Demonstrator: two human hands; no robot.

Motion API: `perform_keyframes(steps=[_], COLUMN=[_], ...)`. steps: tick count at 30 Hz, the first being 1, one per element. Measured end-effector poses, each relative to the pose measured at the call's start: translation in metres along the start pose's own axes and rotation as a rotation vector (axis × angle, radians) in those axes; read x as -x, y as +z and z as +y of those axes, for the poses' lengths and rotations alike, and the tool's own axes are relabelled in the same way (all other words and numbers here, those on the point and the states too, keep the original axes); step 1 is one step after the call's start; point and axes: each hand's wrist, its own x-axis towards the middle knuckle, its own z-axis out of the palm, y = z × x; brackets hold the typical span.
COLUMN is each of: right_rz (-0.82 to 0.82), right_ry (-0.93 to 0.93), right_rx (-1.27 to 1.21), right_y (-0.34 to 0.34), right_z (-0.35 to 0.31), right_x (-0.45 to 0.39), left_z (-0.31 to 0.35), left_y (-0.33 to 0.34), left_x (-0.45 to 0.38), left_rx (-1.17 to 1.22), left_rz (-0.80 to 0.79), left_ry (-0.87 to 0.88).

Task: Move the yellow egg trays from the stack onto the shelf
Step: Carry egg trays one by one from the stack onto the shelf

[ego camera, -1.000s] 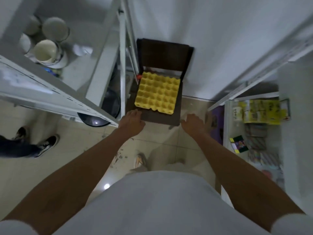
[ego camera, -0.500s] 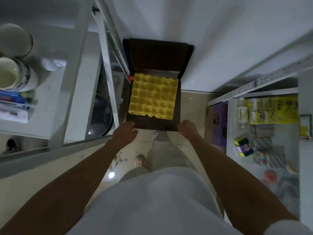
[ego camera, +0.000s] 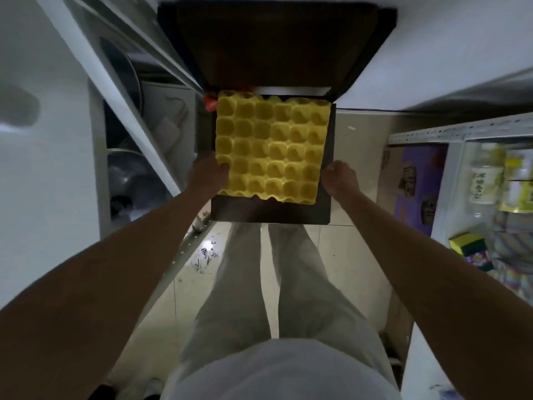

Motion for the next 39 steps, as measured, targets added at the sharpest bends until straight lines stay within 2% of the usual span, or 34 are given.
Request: perform_keyframes(steps=[3, 6, 13, 16, 22, 25, 33, 39], right_rz=[-0.022, -0.009, 0.145, 0.203, 0.251, 0.338, 0.524, 0.685], right_ry=[0.045, 0.094, 0.133, 0.133, 0.097, 0.123, 0.186, 0.339], right_rx=[-0.046, -0.071, -0.068, -0.066, -0.096, -0.190, -0.616, -0.932], right_y=[0.017, 0.029, 0.046, 0.047, 0.038, 0.029, 0.015, -0.008], right_z=[-0.009, -0.016, -0.021, -0.019, -0.014, -0.004, 0.042, 0.121], right_x=[-0.038, -0.055, -0.043, -0.034, -0.008, 0.013, 0.103, 0.223], left_z=[-0.005, -0.004, 0.011, 0.012, 0.013, 0.016, 0.042, 0.090], left_y=[0.008, 0.018, 0.026, 0.022, 0.011, 0.004, 0.001, 0.017], left_x=[-0.044, -0.066, -0.064, -0.054, -0.031, -0.010, 0.067, 0.156], left_rx=[-0.063, -0.018, 0.346, 0.450, 0.427, 0.357, 0.237, 0.242], left_rz=[-0.007, -0.006, 0.224, 0.284, 0.267, 0.301, 0.341, 0.214], left_ry=[-0.044, -0.053, -0.209, -0.224, -0.227, -0.200, 0.055, 0.378])
